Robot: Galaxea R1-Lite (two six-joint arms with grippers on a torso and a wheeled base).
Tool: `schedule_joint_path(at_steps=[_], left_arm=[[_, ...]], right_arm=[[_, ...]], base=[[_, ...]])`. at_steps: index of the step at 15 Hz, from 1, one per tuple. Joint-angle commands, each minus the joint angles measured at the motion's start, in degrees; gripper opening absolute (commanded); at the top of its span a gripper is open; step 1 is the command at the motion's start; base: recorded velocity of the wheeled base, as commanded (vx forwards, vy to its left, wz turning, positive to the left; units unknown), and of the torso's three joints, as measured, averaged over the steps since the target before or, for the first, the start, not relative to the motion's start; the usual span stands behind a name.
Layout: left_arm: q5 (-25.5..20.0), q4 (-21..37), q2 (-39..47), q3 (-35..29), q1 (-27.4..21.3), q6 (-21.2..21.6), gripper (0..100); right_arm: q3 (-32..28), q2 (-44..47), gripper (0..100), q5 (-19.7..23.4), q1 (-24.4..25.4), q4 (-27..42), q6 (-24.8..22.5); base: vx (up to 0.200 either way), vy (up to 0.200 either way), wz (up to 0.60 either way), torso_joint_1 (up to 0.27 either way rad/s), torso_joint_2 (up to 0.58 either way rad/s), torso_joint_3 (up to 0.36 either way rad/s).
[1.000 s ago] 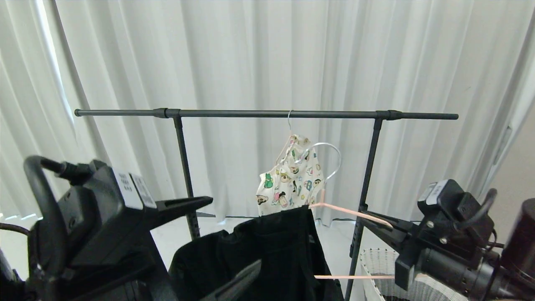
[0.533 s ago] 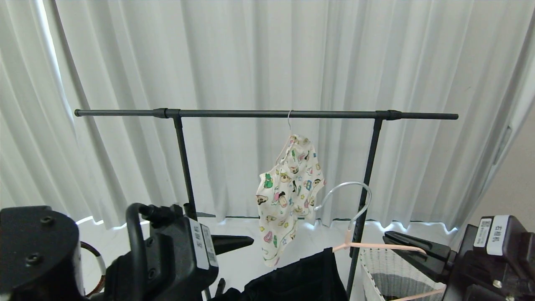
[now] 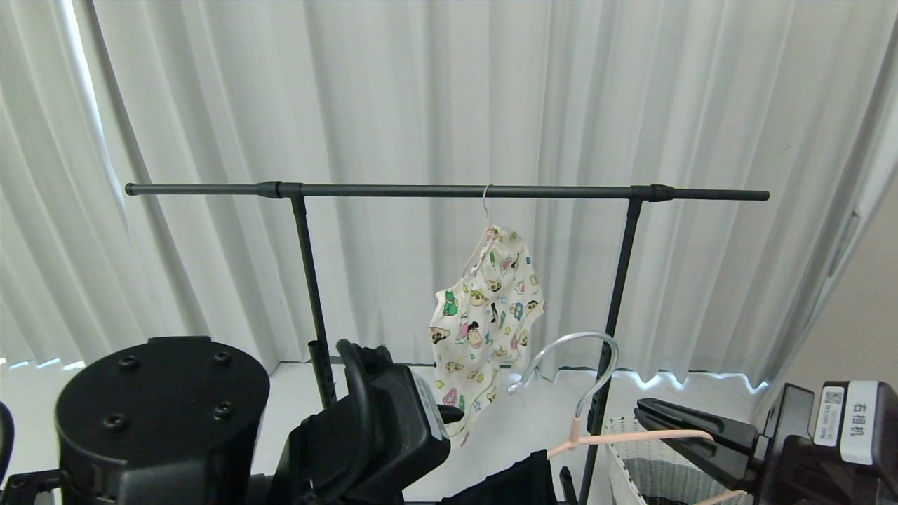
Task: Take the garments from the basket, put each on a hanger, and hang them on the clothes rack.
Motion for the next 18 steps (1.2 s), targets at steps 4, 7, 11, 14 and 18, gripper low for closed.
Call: schedule_joint_path(at_steps=[4,7,11,14,18], left_arm=[[-0.16,-0.01,2.58,0.04,0.07,0.31,0],[-0.08,-0.01,2.49,0.22,0.07,0.05,0],[-0.08,-0.01,2.49,0.22,0.42,-0.04,0],[0.19,-0.1,2.4,0.3,1.83,-0.04,0],[1.33,-0.1,2.23,2.06,7.54,-0.21,0]], right_arm=[[-1.27,0.16,0,0.07,0.42,-0.03,0.06],[-1.18,-0.02,0,0.07,0.42,-0.03,0.14],[-0.74,-0.02,100,0.25,0.95,0.15,-0.03],[0.05,-0.11,100,0.16,1.12,0.15,0.06],[1.9,-0.19,100,-0.01,0.6,0.15,0.32]], base=[[0.0,0.0,0.0,0.0,0.0,0.0],[0.0,0.0,0.0,0.0,0.0,0.0],[0.0,0.0,0.0,0.0,0.0,0.0],[0.0,0.0,0.0,0.0,0.0,0.0],[0.0,0.0,0.0,0.0,0.0,0.0]])
